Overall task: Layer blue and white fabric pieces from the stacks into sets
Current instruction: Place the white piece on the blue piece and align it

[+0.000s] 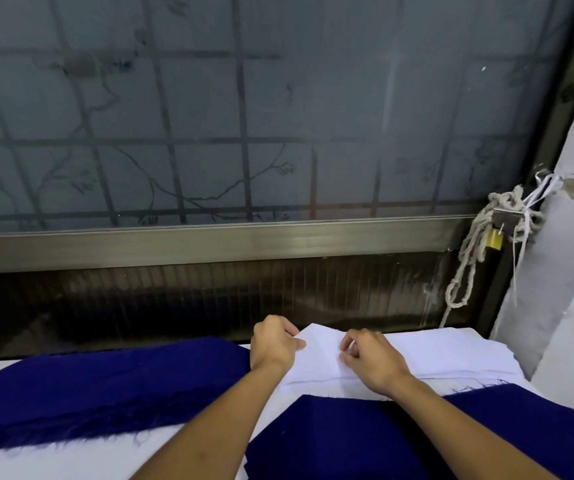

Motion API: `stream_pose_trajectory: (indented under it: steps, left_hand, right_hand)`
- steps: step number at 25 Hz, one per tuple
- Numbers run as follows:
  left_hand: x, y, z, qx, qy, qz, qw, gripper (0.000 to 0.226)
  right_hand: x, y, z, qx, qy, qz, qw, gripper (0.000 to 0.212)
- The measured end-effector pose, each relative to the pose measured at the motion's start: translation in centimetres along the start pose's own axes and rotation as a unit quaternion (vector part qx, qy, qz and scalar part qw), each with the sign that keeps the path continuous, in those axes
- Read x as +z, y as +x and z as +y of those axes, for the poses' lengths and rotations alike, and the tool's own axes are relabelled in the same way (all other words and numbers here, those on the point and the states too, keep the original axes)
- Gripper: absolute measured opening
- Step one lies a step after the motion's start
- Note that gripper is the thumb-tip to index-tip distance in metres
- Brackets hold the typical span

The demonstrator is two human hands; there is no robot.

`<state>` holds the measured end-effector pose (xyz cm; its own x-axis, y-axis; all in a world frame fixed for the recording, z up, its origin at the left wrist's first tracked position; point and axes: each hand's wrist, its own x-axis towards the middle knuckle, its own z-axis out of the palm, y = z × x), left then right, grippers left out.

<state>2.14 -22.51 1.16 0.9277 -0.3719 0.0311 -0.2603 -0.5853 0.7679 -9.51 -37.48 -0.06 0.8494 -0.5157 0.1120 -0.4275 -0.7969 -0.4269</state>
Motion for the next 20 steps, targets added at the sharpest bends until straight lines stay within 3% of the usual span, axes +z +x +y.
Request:
stream_pose_trajectory:
  steps: [3, 10, 13, 15, 17, 18, 20]
  left_hand:
    - [-0.3, -0.5, 0.5, 0.046, 0.050, -0.001, 0.998, 0.003]
    - [0.4, -0.4, 1.1, 0.090, 0.222, -0.064, 0.969, 0.022]
    - [0.3, -0.9, 1.1, 0.154, 0.323, -0.026, 0.933, 0.024]
    - [0.0, -1.0, 0.8, 0.218, 0.400, 0.024, 0.890, 0.018]
    - [0.0, -1.1, 0.7, 0.275, 0.421, 0.058, 0.862, 0.016]
    - [0.0, -1.1, 0.7, 0.286, 0.401, 0.060, 0.868, 0.017]
    - [-0.4, -1.3, 1.2, 0.274, 0.302, 0.046, 0.912, 0.014]
  right_hand:
    - [-0.1, 0.0, 0.3, -0.001, -0.008, 0.014, 1.000, 0.013]
    - [0.9, 0.1, 0.2, -0.014, -0.038, 0.043, 0.998, 0.024]
    - [1.1, 0.5, -0.1, -0.020, -0.042, 0.066, 0.997, 0.028]
    - [1.1, 0.7, -0.2, -0.030, -0.046, 0.087, 0.995, 0.036]
    - [0.9, 0.9, -0.2, -0.054, -0.052, 0.095, 0.993, 0.046]
    - [0.8, 1.0, -0.3, -0.073, -0.049, 0.094, 0.992, 0.048]
    - [0.6, 1.2, -0.6, -0.110, -0.032, 0.090, 0.989, 0.043]
